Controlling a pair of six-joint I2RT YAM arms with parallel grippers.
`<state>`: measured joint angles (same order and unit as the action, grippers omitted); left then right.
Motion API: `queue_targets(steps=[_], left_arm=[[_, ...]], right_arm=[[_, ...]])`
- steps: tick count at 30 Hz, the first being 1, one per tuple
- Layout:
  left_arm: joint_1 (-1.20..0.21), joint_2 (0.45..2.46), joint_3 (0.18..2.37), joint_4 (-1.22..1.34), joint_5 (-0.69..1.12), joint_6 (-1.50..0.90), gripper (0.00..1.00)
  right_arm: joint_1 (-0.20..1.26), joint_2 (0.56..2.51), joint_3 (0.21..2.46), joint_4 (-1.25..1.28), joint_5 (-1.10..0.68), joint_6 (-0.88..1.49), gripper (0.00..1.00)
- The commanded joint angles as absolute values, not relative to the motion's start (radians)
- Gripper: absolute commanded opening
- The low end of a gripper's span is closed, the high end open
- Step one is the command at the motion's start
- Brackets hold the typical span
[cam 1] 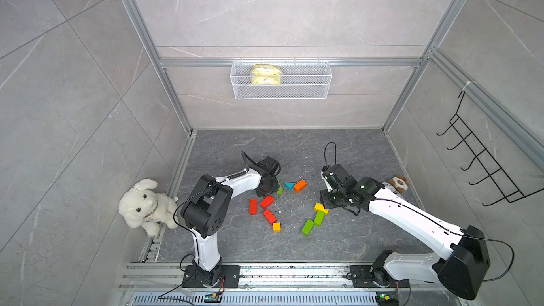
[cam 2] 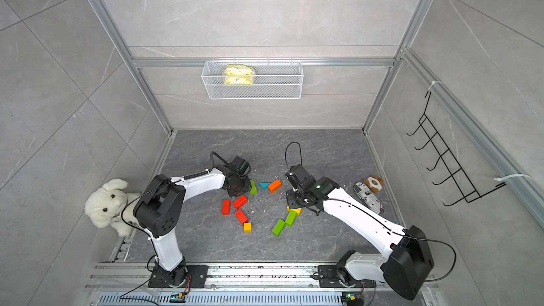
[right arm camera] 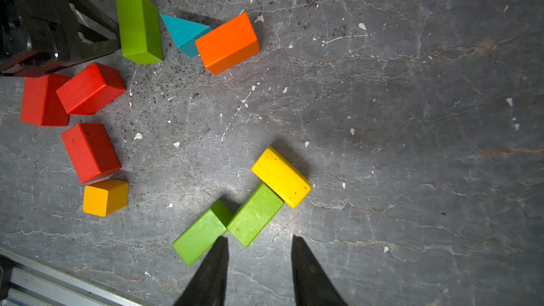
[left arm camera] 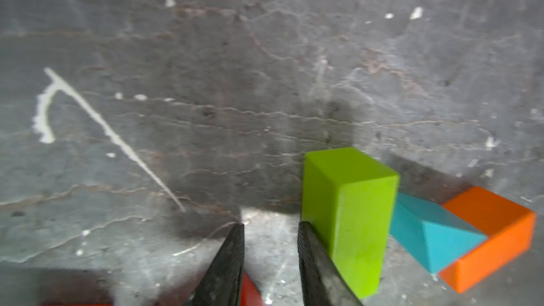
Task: Assemble a heart with building blocks
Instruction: Assemble the building block at the center of the board.
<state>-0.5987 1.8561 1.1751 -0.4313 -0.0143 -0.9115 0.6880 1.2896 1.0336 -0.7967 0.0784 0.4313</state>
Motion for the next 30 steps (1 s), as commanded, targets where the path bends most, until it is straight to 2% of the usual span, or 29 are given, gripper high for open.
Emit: queue_targets(steps=[1,10,22,30], left_arm=[[-0.612,1.866,1.199,-0.419,0.027,-0.901,0.34],[-0.623,1.836,1.159,-0.399,0.041,-0.939,0.34],[-0.651,1.811,1.104,-0.348,0.079,-0.989,0.48],[-0.658,1.792,1.082,-0.353,0.083,-0.986,0.48]], right_arm=[[0.695,1.279,1.019,-0.816,0.075,0.452,0.39],[0.695,1.284,1.023,-0.824,0.075,0.448,0.39],[0.694,1.285,1.027,-0.824,0.075,0.448,0.39],[0.694,1.275,1.009,-0.821,0.078,0.454,0.39]])
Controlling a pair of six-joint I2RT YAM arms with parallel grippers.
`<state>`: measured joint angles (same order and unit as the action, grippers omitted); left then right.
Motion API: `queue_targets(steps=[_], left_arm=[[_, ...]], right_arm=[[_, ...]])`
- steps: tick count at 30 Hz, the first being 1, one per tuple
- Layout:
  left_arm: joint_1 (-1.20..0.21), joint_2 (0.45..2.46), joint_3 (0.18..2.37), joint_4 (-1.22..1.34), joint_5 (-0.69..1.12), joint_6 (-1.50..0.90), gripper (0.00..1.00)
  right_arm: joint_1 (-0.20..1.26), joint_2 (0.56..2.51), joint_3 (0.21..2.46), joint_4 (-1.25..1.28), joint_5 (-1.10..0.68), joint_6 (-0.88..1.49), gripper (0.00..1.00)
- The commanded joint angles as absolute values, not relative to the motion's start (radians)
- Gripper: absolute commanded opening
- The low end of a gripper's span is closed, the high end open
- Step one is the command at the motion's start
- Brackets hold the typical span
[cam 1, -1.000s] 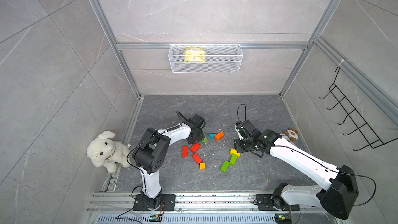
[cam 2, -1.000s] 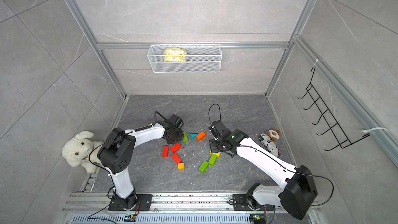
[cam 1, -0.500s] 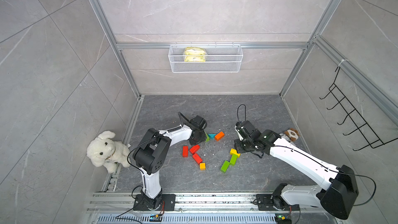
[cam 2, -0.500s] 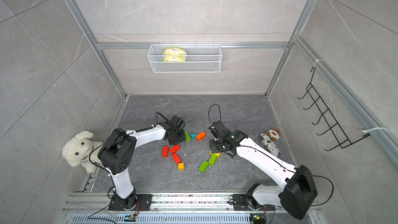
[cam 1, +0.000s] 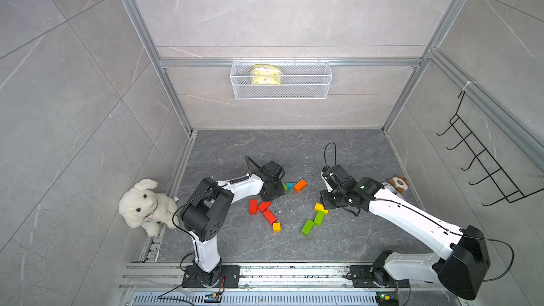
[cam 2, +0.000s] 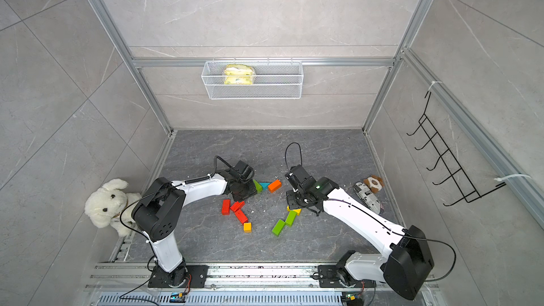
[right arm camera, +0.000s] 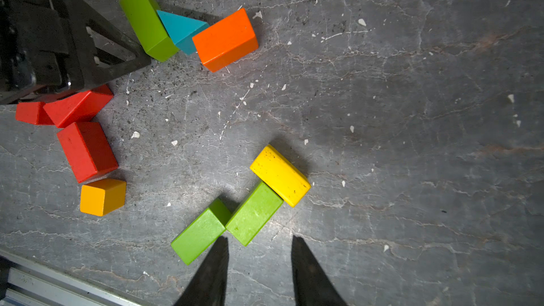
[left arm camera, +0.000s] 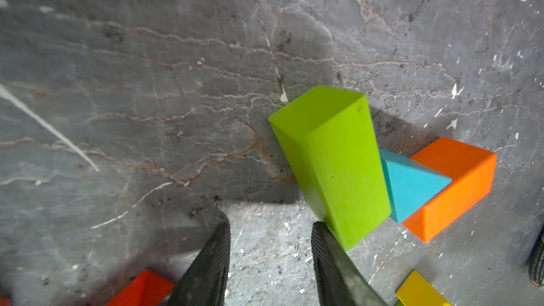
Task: Assemble a heart with building blocks
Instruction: Assemble the building block at the center of the board.
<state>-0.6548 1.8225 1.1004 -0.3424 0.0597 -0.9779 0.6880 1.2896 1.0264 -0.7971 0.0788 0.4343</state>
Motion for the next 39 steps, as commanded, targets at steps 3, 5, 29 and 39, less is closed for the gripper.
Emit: queue_targets(steps=[3,5,29,39], left_arm=[[-0.660,1.775,1.073,-0.359,0.083,-0.986,0.48],[-0.664,1.762,1.065,-0.360,0.086,-0.988,0.50],[-0.686,1.861,1.212,-0.471,-0.040,-0.886,0.59],[-0.686,1.866,1.216,-0.451,-0.031,-0.879,0.59]], right_arm=[[0.695,1.275,1.006,-0.818,0.077,0.455,0.39],[0.694,1.275,1.009,-0.818,0.078,0.456,0.39],[0.695,1.270,0.994,-0.810,0.077,0.461,0.39],[0.695,1.267,0.986,-0.812,0.077,0.463,0.39]])
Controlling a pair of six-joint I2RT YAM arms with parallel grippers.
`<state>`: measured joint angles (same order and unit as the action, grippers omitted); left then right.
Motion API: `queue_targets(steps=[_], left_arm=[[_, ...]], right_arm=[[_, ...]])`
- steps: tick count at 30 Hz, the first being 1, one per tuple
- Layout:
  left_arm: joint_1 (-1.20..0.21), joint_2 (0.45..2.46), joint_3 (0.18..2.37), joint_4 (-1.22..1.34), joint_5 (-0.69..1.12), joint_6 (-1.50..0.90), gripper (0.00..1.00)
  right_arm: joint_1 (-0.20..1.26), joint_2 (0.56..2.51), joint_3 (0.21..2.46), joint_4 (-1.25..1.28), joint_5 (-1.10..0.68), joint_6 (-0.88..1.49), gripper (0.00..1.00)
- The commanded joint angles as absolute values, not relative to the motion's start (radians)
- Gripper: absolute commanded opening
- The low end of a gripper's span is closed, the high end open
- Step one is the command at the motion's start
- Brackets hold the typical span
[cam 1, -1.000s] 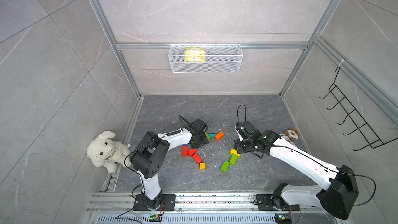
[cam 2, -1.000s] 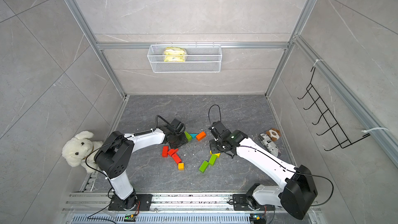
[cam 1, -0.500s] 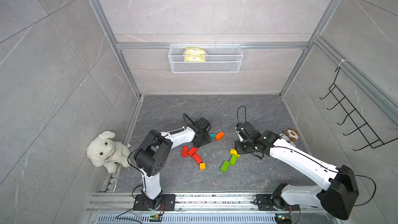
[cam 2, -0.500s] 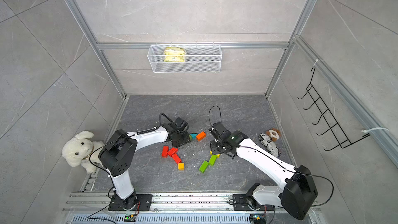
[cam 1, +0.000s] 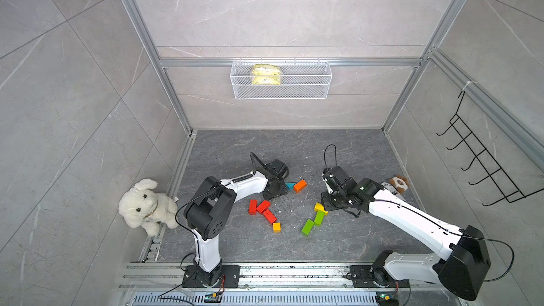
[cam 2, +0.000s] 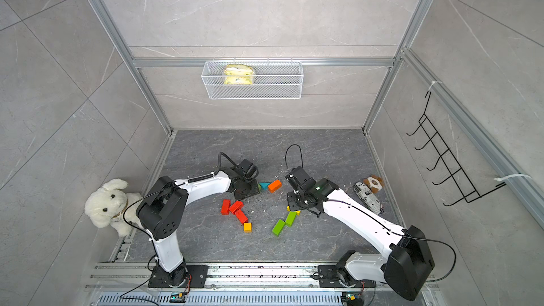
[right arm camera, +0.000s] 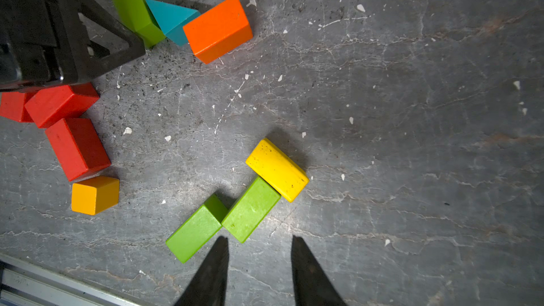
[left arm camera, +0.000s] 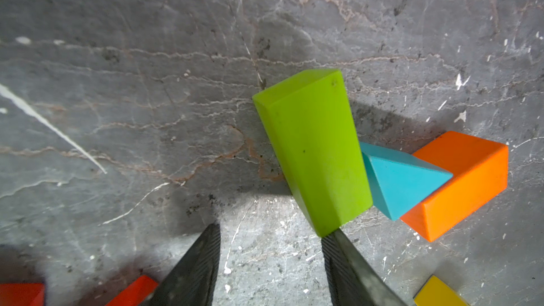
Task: Assemble a heart with building blocks
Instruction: Assemble the building block at the center of the board, then move the building block to the center of the board.
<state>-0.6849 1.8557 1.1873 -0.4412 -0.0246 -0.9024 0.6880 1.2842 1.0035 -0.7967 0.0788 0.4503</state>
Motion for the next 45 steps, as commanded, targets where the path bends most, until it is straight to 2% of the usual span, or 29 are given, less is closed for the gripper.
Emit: queue_targets(steps=[1,6,11,17,22,26,38,45], left_arm=[[-0.688,1.860,1.214,-0.447,-0.021,-0.877,0.59],[-0.695,1.795,1.177,-0.437,0.013,-0.878,0.57],[-0.693,1.740,1.142,-0.457,-0.011,-0.888,0.48],[-0.680,1.757,1.139,-0.459,-0.015,-0.889,0.46],[-0.673,1.800,1.152,-0.446,-0.002,-0.898,0.45],[-0.667,1.791,1.144,-0.443,-0.006,-0.901,0.45],[-0.664,1.654,1.087,-0.492,-0.036,-0.885,0.46],[-0.664,1.618,1.054,-0.490,-0.042,-0.881,0.47]], right_arm=[[0.695,1.267,0.986,-0.812,0.077,0.463,0.39],[0.695,1.267,0.987,-0.812,0.078,0.463,0.39],[0.695,1.275,0.988,-0.810,0.078,0.465,0.39],[0.693,1.328,0.978,-0.797,0.087,0.458,0.42],[0.691,1.444,0.974,-0.771,0.073,0.417,0.59],[0.687,1.506,0.970,-0.781,0.064,0.398,0.65],[0.608,1.649,0.987,-0.718,0.083,0.380,0.63],[0.580,1.699,1.018,-0.687,0.033,0.335,0.52]])
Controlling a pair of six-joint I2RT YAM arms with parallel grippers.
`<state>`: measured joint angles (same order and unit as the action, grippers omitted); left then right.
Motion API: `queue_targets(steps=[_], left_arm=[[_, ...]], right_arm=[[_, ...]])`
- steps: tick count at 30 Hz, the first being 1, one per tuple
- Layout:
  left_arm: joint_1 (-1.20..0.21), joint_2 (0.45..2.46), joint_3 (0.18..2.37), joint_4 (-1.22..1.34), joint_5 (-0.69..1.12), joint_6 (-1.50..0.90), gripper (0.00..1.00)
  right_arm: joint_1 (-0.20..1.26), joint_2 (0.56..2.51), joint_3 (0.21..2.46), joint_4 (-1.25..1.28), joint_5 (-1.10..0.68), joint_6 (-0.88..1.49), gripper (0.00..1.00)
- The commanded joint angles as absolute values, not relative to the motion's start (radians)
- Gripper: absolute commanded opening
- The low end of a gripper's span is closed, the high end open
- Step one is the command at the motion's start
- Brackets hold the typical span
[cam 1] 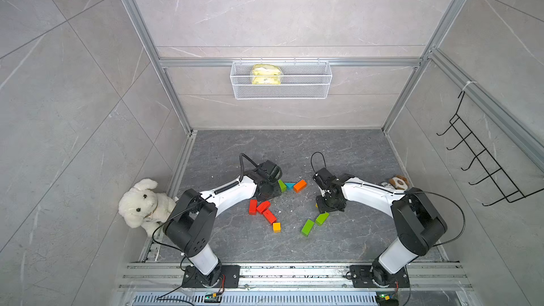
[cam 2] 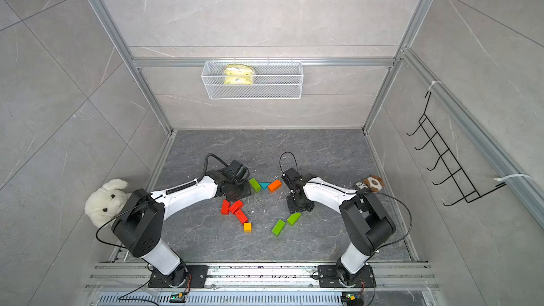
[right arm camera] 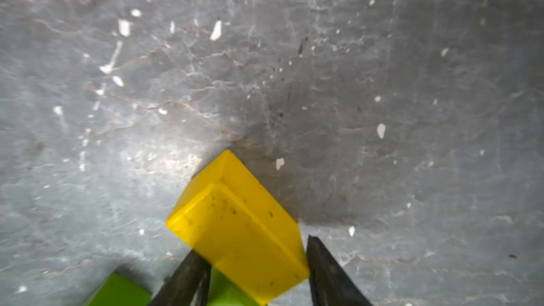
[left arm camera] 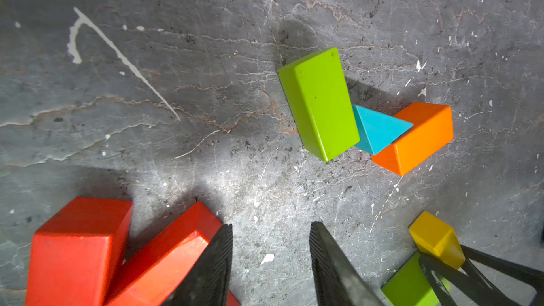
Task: Assemble a heart with building blocks
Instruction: Move the building block to the center of the board.
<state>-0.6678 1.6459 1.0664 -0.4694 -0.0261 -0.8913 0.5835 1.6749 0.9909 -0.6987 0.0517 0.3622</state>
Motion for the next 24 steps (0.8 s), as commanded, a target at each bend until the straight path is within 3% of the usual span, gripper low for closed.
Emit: queue_targets(steps=[1,7,10,14,21,24], left_arm=[[-0.664,1.618,1.051,-0.485,-0.040,-0.881,0.47],[-0.663,1.617,1.033,-0.471,-0.034,-0.875,0.47],[-0.663,1.611,1.029,-0.469,-0.039,-0.872,0.47],[-0.661,1.600,1.015,-0.466,-0.046,-0.872,0.47],[-0.655,1.587,0.990,-0.457,-0.051,-0.878,0.47],[-0.655,1.586,0.989,-0.459,-0.051,-0.878,0.47]], right_arm=[[0.580,1.706,1.019,-0.684,0.031,0.332,0.52],[0.580,1.737,1.058,-0.695,0.032,0.309,0.50],[0.583,1.753,1.091,-0.707,0.018,0.293,0.30],[0.597,1.775,1.137,-0.704,-0.010,0.261,0.20],[0.624,1.856,1.223,-0.715,-0.007,0.245,0.21],[0.626,1.873,1.235,-0.729,0.032,0.258,0.34]])
